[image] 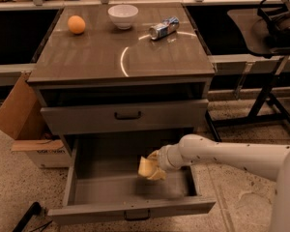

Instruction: Pick sponge from middle drawer and place on counter

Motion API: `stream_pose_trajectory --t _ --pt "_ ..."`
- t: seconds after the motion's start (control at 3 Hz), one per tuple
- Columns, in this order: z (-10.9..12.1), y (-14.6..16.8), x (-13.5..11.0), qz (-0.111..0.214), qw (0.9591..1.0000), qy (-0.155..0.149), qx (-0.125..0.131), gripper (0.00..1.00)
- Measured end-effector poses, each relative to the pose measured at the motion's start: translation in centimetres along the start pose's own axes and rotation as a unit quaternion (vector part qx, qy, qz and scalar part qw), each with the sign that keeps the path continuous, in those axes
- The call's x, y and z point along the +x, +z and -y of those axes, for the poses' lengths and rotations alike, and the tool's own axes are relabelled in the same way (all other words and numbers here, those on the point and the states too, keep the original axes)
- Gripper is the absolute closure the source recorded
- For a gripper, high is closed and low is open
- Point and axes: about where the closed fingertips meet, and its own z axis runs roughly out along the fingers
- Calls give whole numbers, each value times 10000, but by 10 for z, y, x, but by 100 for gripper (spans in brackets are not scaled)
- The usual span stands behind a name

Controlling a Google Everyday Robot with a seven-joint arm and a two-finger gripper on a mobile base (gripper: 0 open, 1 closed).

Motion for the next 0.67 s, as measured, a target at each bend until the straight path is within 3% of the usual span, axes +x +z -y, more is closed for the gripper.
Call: stream_pose_trajectory --t 0.33,0.67 --pt "5 -21 -18 255 9993 -265 30 100" --pt "3 -22 -19 273 9992 -300 16 100"
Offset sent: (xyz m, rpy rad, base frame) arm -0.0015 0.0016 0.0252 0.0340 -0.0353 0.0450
